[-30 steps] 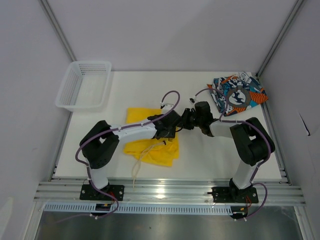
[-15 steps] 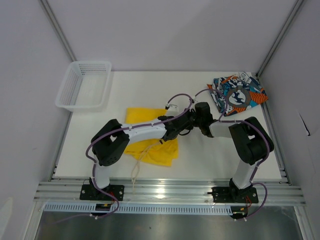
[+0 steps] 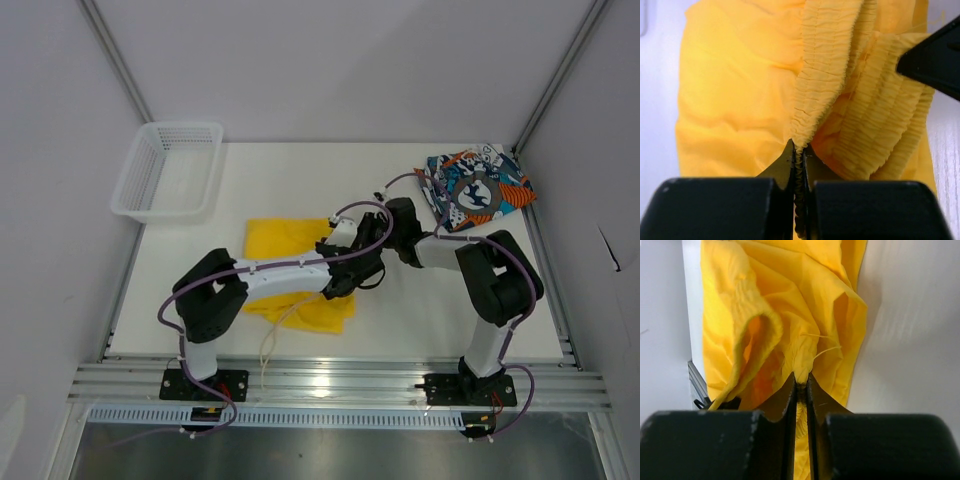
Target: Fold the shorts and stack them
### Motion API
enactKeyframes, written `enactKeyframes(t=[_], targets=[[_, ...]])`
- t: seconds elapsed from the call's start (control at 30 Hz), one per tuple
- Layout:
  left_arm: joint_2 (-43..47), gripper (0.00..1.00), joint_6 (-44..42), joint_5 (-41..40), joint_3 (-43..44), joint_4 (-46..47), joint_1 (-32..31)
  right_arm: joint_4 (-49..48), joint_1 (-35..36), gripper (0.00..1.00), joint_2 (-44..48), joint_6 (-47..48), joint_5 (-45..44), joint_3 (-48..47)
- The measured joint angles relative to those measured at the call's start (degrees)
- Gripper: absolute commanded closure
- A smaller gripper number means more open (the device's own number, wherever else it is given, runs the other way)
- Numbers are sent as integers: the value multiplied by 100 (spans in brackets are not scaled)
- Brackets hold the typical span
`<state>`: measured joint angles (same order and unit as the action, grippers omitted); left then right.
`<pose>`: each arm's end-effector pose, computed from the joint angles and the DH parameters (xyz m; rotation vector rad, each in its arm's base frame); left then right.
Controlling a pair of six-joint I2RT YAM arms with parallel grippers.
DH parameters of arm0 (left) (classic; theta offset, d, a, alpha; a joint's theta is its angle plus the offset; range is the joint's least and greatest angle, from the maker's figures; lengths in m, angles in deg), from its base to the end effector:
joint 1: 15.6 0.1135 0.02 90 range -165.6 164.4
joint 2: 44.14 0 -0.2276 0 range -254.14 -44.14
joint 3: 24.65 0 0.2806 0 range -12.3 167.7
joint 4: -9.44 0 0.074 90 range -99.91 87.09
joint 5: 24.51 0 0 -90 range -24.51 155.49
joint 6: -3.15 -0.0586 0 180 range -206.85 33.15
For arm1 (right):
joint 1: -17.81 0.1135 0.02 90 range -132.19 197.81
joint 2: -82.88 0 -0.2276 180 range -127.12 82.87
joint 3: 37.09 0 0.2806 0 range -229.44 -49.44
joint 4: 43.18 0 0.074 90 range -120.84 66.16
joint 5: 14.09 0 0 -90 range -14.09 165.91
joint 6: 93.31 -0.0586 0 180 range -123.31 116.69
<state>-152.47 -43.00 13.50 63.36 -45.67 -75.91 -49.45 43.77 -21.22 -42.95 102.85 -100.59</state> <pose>0.2295 -0.3093 0.1256 0.1826 2.2388 0.4458 0.3415 0.1958 0.0804 -0.0150 2.3358 1.1294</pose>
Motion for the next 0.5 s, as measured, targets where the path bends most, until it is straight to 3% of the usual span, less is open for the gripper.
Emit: enactKeyframes(t=[0.23,0.5], targets=[[581,100,216,-345,-295,-271,-125,133,44,100,-155,-140,125,-387],[994,100,-393,-105,-1051,584,-160,208,98,100,-573,-286,369,-951]])
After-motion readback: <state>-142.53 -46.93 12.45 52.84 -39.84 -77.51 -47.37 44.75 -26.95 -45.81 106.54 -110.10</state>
